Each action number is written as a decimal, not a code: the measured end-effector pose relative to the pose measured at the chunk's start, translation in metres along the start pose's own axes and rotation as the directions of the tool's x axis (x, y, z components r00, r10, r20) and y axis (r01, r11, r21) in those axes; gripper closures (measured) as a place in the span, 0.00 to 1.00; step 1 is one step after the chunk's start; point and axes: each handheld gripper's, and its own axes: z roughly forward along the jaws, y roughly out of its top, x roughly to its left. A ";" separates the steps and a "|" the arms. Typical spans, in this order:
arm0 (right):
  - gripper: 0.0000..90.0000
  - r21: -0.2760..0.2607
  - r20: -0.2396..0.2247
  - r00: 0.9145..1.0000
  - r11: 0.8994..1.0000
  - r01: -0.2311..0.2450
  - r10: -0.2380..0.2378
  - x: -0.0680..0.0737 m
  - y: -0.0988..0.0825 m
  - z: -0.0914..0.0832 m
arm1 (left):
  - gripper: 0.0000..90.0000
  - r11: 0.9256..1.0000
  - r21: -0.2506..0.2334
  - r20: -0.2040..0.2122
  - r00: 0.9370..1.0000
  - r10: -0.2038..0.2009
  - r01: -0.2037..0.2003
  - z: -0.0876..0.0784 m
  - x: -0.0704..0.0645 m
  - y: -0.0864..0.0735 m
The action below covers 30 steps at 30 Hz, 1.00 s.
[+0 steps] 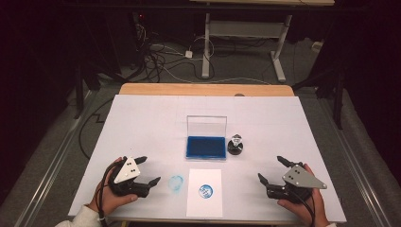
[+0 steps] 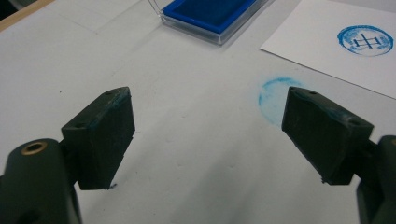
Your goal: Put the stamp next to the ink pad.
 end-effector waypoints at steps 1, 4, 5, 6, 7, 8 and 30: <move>0.18 -0.001 0.001 1.000 1.000 0.003 -0.003 0.001 0.000 0.000 | 0.19 1.000 0.000 0.000 1.000 -0.002 0.002 0.000 0.000 0.000; 0.18 0.003 -0.004 1.000 1.000 0.004 -0.004 0.001 0.000 0.001 | 0.19 1.000 0.004 0.002 1.000 -0.001 0.001 0.001 0.001 0.000; 0.18 0.002 -0.003 1.000 1.000 0.007 -0.007 0.001 0.000 0.002 | 0.19 1.000 0.005 0.003 1.000 -0.001 0.001 0.002 0.001 0.000; 0.18 0.001 -0.004 1.000 1.000 0.007 -0.007 0.001 0.000 0.002 | 0.19 1.000 0.006 0.003 1.000 -0.002 0.002 0.002 0.001 0.000; 0.18 0.002 -0.005 1.000 1.000 0.003 -0.003 0.001 0.000 0.002 | 0.19 1.000 0.007 0.003 1.000 -0.002 0.002 0.002 0.001 0.000; 0.18 0.000 -0.005 1.000 1.000 0.002 -0.002 0.001 0.000 0.001 | 0.19 1.000 0.007 0.004 1.000 -0.002 0.002 0.002 0.001 0.000; 0.18 0.003 0.000 1.000 1.000 0.002 -0.002 -0.001 -0.001 0.000 | 0.19 1.000 0.017 0.002 1.000 0.000 0.000 0.005 0.002 0.001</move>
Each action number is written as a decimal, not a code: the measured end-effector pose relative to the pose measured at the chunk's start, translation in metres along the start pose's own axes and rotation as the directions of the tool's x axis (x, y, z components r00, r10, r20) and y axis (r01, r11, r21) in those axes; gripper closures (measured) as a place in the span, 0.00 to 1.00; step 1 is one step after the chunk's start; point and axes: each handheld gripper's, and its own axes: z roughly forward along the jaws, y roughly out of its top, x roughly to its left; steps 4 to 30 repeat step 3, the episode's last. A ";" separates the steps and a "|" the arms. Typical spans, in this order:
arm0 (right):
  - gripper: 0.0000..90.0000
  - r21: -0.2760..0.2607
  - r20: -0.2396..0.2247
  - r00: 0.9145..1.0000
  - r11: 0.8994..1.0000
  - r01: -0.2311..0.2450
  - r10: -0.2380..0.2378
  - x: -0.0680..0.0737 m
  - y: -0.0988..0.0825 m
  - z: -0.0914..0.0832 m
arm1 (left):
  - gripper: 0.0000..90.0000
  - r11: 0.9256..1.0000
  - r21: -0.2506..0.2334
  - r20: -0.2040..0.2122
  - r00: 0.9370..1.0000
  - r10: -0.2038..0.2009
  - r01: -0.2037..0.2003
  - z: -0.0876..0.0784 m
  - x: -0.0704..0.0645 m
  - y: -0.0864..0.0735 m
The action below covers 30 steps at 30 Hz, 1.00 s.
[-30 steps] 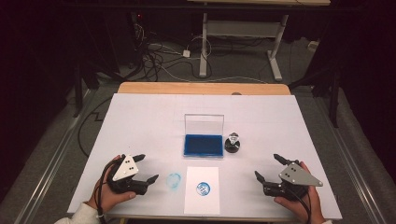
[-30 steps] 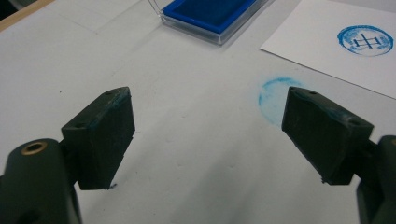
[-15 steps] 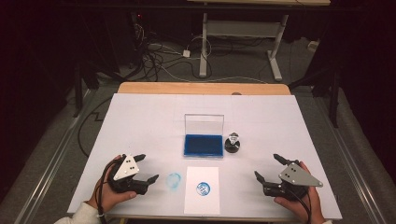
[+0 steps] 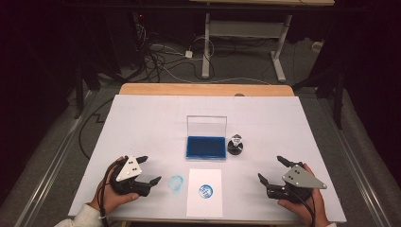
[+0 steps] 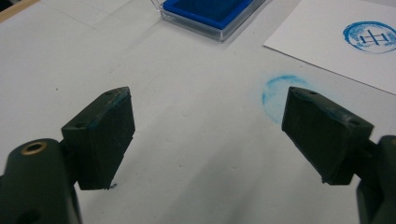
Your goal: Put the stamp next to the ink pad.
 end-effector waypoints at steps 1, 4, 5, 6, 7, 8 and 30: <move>0.18 -0.001 -0.001 1.000 1.000 0.000 0.000 0.000 0.000 0.000 | 0.19 1.000 -0.003 -0.003 1.000 -0.001 0.001 0.000 0.000 0.000; 0.18 0.001 0.002 1.000 1.000 0.002 -0.002 0.000 0.000 0.000 | 0.19 1.000 -0.011 -0.005 1.000 -0.009 0.009 0.000 0.001 0.001; 0.18 0.001 0.002 1.000 1.000 0.002 -0.002 0.000 0.000 0.000 | 0.19 1.000 -0.011 -0.005 1.000 -0.009 0.009 0.000 0.001 0.001; 0.18 0.001 0.002 1.000 1.000 0.002 -0.002 0.000 0.000 0.000 | 0.19 1.000 -0.011 -0.005 1.000 -0.009 0.009 0.000 0.001 0.001; 0.18 0.001 0.002 1.000 1.000 0.002 -0.002 0.000 0.000 0.000 | 0.19 1.000 -0.011 -0.005 1.000 -0.009 0.009 0.000 0.001 0.001; 0.18 0.001 0.002 1.000 1.000 0.002 -0.002 0.000 0.000 0.000 | 0.19 1.000 -0.011 -0.005 1.000 -0.009 0.009 0.000 0.001 0.001; 0.18 0.001 0.002 1.000 1.000 0.002 -0.002 0.000 0.000 0.000 | 0.19 1.000 -0.011 -0.005 1.000 -0.009 0.009 0.000 0.001 0.001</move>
